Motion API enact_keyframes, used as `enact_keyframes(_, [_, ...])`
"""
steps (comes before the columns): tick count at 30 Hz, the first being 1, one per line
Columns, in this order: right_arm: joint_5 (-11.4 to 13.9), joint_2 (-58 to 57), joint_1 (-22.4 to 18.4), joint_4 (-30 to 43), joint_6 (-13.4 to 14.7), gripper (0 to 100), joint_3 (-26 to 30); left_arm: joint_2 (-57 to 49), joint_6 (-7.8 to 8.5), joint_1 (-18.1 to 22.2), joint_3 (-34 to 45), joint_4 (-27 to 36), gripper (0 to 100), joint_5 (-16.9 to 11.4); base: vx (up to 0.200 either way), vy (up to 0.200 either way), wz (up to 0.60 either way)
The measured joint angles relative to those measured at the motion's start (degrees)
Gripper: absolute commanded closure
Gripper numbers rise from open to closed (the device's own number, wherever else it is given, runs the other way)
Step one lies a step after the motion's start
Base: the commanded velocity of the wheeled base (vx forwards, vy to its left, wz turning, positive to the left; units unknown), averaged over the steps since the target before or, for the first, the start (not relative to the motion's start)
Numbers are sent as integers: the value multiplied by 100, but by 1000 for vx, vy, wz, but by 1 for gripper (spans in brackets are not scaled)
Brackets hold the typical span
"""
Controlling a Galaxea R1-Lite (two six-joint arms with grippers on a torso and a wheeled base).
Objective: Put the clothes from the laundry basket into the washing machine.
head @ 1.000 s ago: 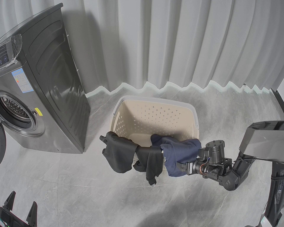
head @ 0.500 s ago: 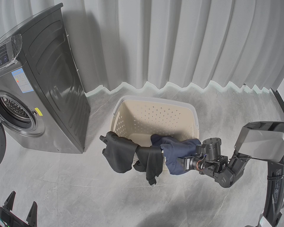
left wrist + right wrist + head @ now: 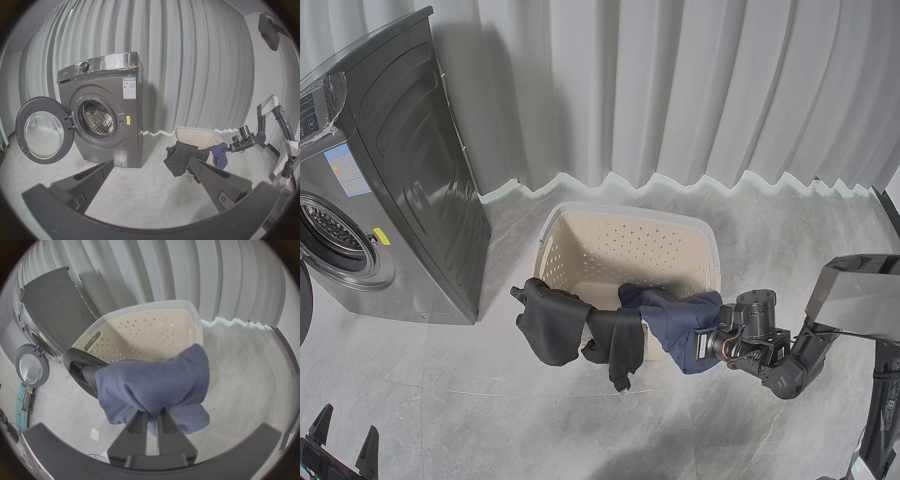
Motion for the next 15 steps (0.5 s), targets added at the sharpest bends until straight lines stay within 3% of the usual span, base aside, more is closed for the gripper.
enact_keyframes(8, [24,-1014,35,-316,-260,100,675,0,0,-2,0,0,0,-2,0,0,0])
enact_keyframes(15, [22,-1976,234,-527,-308,100,1084,0,0,0,0,2,0,-2,0,0,0])
